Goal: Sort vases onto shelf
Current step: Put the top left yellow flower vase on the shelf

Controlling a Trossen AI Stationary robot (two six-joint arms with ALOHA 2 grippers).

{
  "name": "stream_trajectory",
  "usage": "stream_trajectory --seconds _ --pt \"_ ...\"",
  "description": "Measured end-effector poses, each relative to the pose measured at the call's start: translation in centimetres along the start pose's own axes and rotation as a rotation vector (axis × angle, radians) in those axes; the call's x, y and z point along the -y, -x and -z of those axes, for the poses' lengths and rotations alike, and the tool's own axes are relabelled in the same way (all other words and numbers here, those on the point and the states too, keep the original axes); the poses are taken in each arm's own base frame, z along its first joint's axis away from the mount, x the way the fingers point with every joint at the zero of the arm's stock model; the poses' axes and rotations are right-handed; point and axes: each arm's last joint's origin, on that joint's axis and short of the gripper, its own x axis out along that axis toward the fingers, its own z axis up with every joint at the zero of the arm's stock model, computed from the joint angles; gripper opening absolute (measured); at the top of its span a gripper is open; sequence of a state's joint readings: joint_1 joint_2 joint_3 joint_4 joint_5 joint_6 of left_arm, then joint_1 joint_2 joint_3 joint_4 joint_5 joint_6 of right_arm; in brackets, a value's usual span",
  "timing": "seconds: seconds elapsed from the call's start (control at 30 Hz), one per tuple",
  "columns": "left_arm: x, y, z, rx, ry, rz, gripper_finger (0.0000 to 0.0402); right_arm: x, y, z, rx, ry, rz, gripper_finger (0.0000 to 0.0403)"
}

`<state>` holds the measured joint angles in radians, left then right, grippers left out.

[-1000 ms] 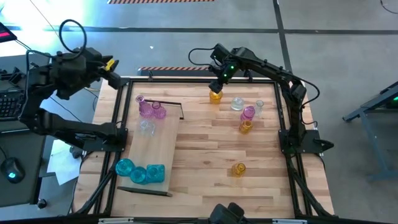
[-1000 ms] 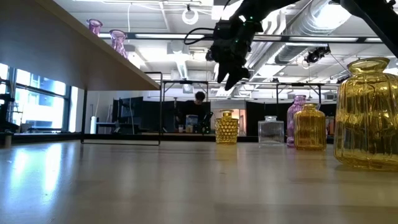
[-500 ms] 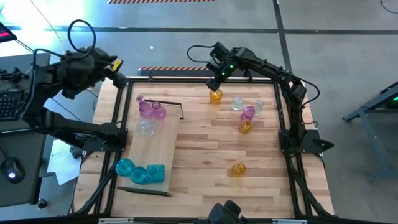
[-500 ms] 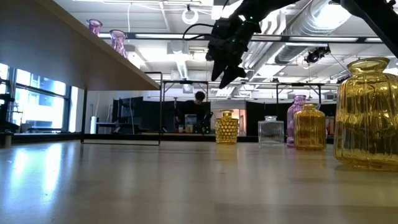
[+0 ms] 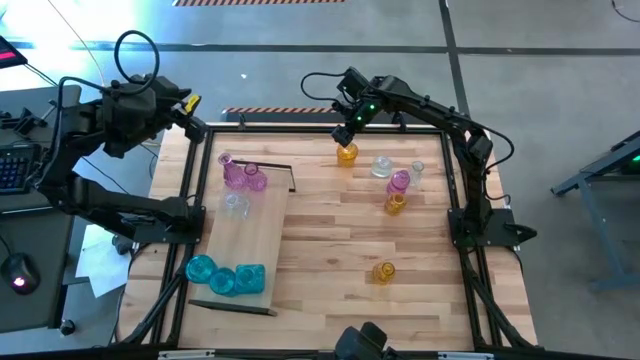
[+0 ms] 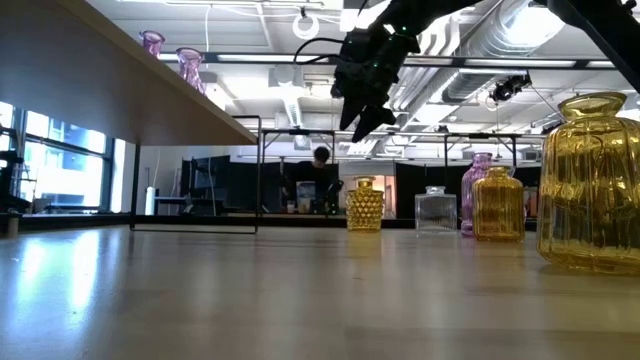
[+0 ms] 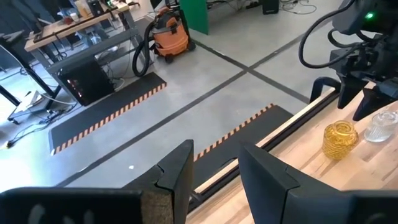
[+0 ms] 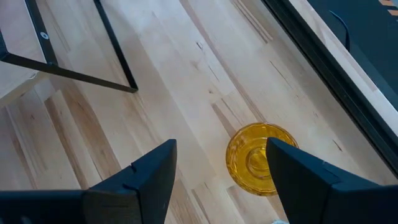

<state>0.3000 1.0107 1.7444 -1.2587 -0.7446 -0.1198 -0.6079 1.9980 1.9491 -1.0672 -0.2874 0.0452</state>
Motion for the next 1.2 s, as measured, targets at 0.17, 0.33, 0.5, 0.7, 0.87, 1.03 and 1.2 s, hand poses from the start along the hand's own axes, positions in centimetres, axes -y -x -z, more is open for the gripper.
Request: stream_trajectory --seconds 0.17,0.33,0.5,0.7,0.87,1.03,1.2 --pt "0.0 0.0 0.0 0.001 -0.001 -0.008 0.0119 0.0 0.0 0.0 0.0 0.0 0.0 0.0231" --pt "-0.1 0.1 0.0 0.002 0.008 -0.007 0.0119 0.0 0.0 0.0 0.0 0.0 0.0 0.0231" --pt "0.1 -0.1 -0.1 0.003 -0.005 -0.008 0.0119 0.0 0.0 0.0 0.0 0.0 0.0 0.0231" --pt "0.4 -0.4 -0.4 0.015 -0.011 -0.006 0.0119 0.0 0.0 -0.7 0.074 0.021 0.007 0.0231" --pt "0.6 -0.6 -0.5 0.01 -0.017 -0.006 0.0119 0.0 0.1 -1.5 0.152 0.064 0.036 0.0231" --pt "0.6 -0.6 -0.5 0.01 -0.01 -0.006 0.0119 -0.1 0.4 -2.6 0.27 0.149 0.089 0.0231" --pt "0.6 -0.6 -0.5 0.01 -0.011 -0.005 0.0119 0.0 0.5 -3.1 0.322 0.075 0.106 0.0231"
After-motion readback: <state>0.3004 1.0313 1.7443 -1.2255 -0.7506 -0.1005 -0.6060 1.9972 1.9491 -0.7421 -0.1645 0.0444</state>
